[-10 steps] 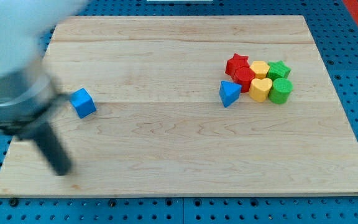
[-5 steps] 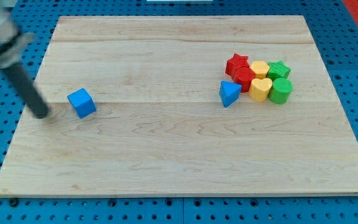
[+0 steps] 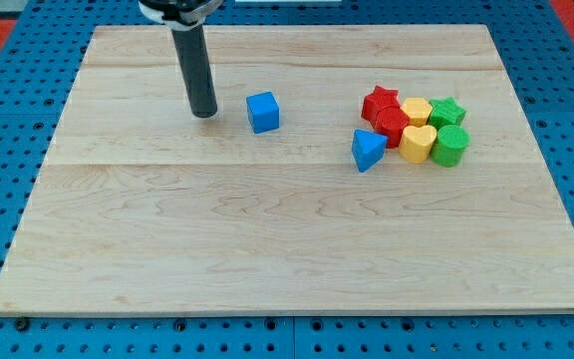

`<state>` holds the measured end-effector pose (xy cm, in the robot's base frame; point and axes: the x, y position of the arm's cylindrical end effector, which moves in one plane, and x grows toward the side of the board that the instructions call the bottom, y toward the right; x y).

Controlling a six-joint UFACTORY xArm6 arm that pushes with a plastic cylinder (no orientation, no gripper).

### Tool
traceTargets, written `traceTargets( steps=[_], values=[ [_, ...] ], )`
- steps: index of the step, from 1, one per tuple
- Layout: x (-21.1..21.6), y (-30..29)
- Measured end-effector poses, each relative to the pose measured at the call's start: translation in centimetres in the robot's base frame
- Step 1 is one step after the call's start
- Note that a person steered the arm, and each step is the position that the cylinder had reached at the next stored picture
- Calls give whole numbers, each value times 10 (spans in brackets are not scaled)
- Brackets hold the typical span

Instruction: Place the blue blocks towards the red blocks

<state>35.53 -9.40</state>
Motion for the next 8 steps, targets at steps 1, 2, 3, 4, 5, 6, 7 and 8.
traceTargets(
  steps=[1,2,3,4,5,6,7,8],
  values=[
    [0,69],
    [4,110],
    [4,116],
    [5,62],
    [37,94],
    [38,128],
    [39,124],
    [40,130]
  ],
)
